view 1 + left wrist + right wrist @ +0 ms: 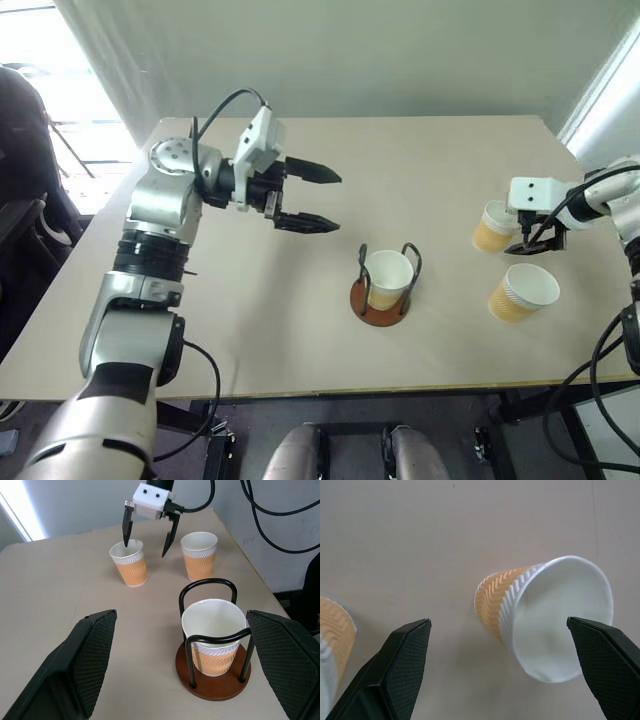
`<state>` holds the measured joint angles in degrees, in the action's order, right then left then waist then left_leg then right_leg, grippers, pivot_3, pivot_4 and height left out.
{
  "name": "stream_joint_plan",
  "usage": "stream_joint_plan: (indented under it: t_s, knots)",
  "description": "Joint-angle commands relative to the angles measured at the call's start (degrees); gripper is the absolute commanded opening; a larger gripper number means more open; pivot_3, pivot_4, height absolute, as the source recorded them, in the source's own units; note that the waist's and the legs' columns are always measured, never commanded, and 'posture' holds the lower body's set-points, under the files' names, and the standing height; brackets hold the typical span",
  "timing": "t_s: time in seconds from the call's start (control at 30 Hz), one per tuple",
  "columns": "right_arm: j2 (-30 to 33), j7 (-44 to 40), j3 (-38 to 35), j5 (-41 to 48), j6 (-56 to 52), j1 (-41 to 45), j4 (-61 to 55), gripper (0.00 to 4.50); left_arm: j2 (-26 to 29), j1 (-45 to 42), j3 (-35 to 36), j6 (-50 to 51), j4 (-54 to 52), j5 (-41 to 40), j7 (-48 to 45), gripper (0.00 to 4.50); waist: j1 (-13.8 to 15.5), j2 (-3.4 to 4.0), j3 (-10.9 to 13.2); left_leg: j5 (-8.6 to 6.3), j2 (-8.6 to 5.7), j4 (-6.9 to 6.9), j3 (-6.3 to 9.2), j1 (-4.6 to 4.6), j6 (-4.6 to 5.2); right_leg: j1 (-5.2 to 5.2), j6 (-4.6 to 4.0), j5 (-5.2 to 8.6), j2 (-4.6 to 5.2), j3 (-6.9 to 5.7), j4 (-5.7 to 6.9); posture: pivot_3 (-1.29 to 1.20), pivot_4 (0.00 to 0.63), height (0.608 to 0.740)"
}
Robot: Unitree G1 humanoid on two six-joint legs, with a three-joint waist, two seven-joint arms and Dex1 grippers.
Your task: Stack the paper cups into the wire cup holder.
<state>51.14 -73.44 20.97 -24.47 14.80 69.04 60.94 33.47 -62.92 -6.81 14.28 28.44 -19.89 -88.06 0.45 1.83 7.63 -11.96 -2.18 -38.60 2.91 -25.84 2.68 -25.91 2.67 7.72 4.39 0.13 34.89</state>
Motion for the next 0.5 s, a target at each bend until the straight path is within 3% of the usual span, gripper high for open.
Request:
stream_joint_plan:
  t_s: [0.03, 0.13, 0.23, 0.5]
  knots:
    - [0.0, 1.8, 0.6, -1.6, 1.7, 2.7, 1.2, 4.5, 0.2, -1.6, 1.5, 0.1, -1.0, -0.2, 0.5, 4.45, 0.0, 0.0, 0.0, 0.0, 0.0, 0.02, 0.01, 0.0, 0.0, -0.01, 0.0, 0.0, 0.0, 0.0, 0.0, 0.0, 0.15, 0.74]
    - [-0.4, 3.8, 1.8, -3.8, 3.0, 3.4, 3.2, 4.5, 0.2, -1.5, 1.5, -0.3, -0.7, 0.0, 0.6, 4.45, 0.0, 0.0, 0.0, -0.01, 0.0, 0.1, 0.01, 0.0, -0.01, -0.02, 0.0, 0.0, 0.0, 0.0, -0.03, 0.0, 0.15, 0.74]
    - [-0.7, 5.2, 2.4, -5.0, 3.8, 3.9, 4.5, 3.94, 0.3, -1.2, 1.5, -0.6, -0.7, 0.0, 0.7, 4.5, 0.0, 0.0, 0.0, -0.02, 0.0, 0.18, 0.0, 0.0, -0.03, -0.05, 0.01, 0.0, 0.01, -0.01, -0.05, 0.0, 0.15, 0.74]
    - [-0.2, 1.7, 2.2, -5.1, 3.7, 4.4, 4.2, 1.12, 1.3, -0.5, -0.1, -2.3, 0.3, 1.3, -2.7, 4.5, 0.0, 0.0, 0.0, -0.03, 0.01, 0.34, 0.01, 0.0, -0.06, -0.09, 0.0, 0.0, 0.01, -0.02, -0.09, 0.0, 0.15, 0.74]
